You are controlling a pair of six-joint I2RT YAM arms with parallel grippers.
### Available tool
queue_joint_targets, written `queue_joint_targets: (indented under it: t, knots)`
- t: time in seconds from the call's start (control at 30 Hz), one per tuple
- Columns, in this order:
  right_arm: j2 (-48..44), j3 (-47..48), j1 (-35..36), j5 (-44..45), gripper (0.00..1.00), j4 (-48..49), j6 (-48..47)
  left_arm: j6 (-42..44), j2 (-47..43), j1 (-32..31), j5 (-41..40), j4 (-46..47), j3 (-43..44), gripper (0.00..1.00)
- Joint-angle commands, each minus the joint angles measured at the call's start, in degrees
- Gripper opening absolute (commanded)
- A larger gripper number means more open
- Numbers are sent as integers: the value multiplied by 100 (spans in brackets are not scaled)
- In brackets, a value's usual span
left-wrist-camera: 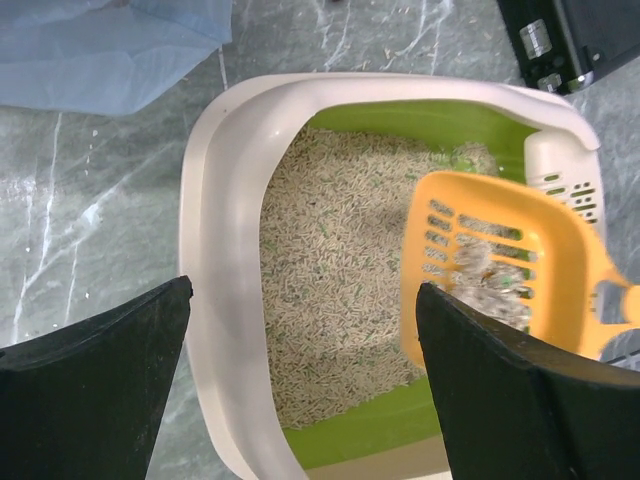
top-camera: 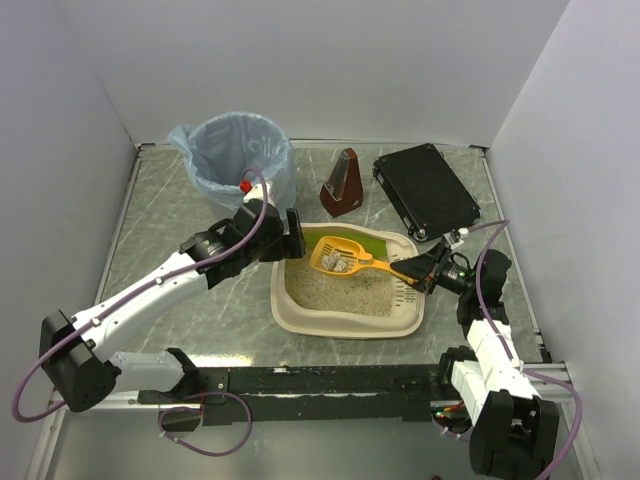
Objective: Clean the litter box
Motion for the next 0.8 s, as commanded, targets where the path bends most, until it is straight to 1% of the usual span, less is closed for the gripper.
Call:
queue_joint_targets:
  t: [0.0,0.03,0.07,0.1,0.13,0.17,0.2,0.23,0.27,0.3,0.33,0.37,0.4,0.47,0.5,0.6,0.77]
  knots:
    - [-60,260,157,327,0,-267,-361,-164,-249,-14,-105,179,-48,97]
    - [-25,234,184,173,0,264,-101,-207,-258,-14,-105,163,-40,97]
    - [-34,94,184,6,0,417,41,-225,-275,-14,-71,145,-49,97]
    - [-69,49,132,13,0,419,94,-243,-293,-14,-53,162,-84,97]
    - [-130,84,131,283,0,149,-175,-260,-328,-14,-61,206,-119,97]
    - [-113,145,166,512,0,146,-273,-234,-346,-14,-61,259,-163,97]
    - [0,198,375,505,0,364,-213,-260,-337,-14,-79,285,-163,97]
    - [-7,259,499,288,0,601,66,-278,-302,-14,-88,77,-102,97]
    - [-60,329,570,198,0,342,34,-296,-293,-14,-105,-12,-32,97]
    - [-208,461,545,189,0,-243,-254,-330,-319,-14,-123,-57,-75,97]
    - [-253,792,510,511,0,-1006,-1162,-331,-433,-5,-184,21,-154,97]
    - [-254,900,509,627,0,-1719,-1466,-374,-486,-13,-228,100,-337,97]
    - [-245,919,509,558,0,-1630,-1539,-418,-547,-14,-246,118,-391,97]
    - [-280,639,492,252,0,-1148,-1067,-497,-662,-14,-220,57,-479,97]
    - [-384,559,466,215,0,-1024,-1004,-507,-723,-14,-254,22,-515,97]
    - [-421,663,351,320,0,-1435,-1459,-621,-925,-5,-623,-110,-664,97]
    - [-429,1112,631,698,0,-1075,-1206,-735,-1233,4,-773,-180,-795,97]
